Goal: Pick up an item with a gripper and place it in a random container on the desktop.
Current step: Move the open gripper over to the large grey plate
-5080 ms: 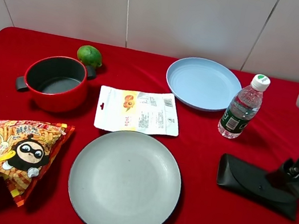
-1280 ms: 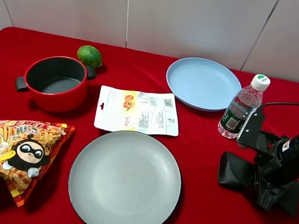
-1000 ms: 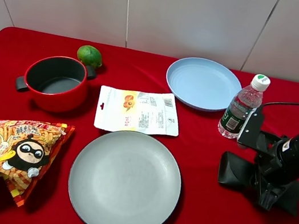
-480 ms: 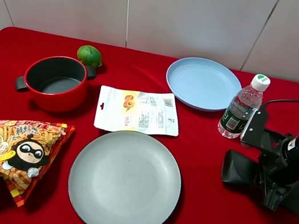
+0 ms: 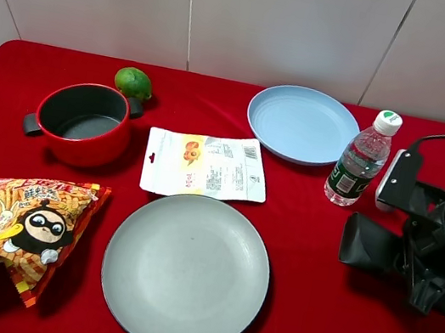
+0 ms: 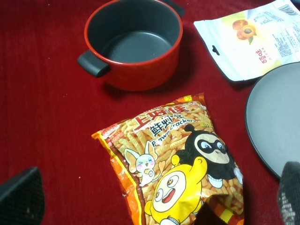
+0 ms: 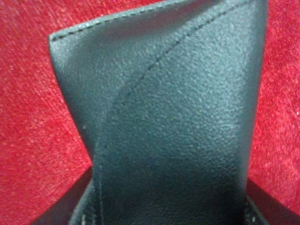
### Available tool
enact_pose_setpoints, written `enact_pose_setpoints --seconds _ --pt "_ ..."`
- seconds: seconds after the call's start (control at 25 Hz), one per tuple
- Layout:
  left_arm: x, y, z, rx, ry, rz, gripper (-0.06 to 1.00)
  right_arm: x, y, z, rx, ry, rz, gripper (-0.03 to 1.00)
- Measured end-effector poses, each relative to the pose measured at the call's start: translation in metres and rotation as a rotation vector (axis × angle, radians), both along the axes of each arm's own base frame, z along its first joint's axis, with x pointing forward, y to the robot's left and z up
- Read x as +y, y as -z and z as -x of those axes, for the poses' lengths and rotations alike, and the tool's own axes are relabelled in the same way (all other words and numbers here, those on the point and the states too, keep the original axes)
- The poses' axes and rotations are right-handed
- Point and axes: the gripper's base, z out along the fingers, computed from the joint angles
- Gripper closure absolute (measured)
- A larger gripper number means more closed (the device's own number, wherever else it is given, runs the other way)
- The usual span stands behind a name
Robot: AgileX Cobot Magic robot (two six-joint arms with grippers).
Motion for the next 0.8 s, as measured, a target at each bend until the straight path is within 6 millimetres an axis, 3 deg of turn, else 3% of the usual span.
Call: enact_pose_setpoints --seconds 0.24,0.8 --pt "0.000 0.000 0.000 0.000 0.000 0.000 -0.05 0.009 -0.011 0.005 0.059 0.039 -0.007 0.59" --pt "0.000 0.000 0.000 0.000 0.000 0.000 -0.05 0.063 -0.045 0.007 0.114 0.043 -0.021 0.59"
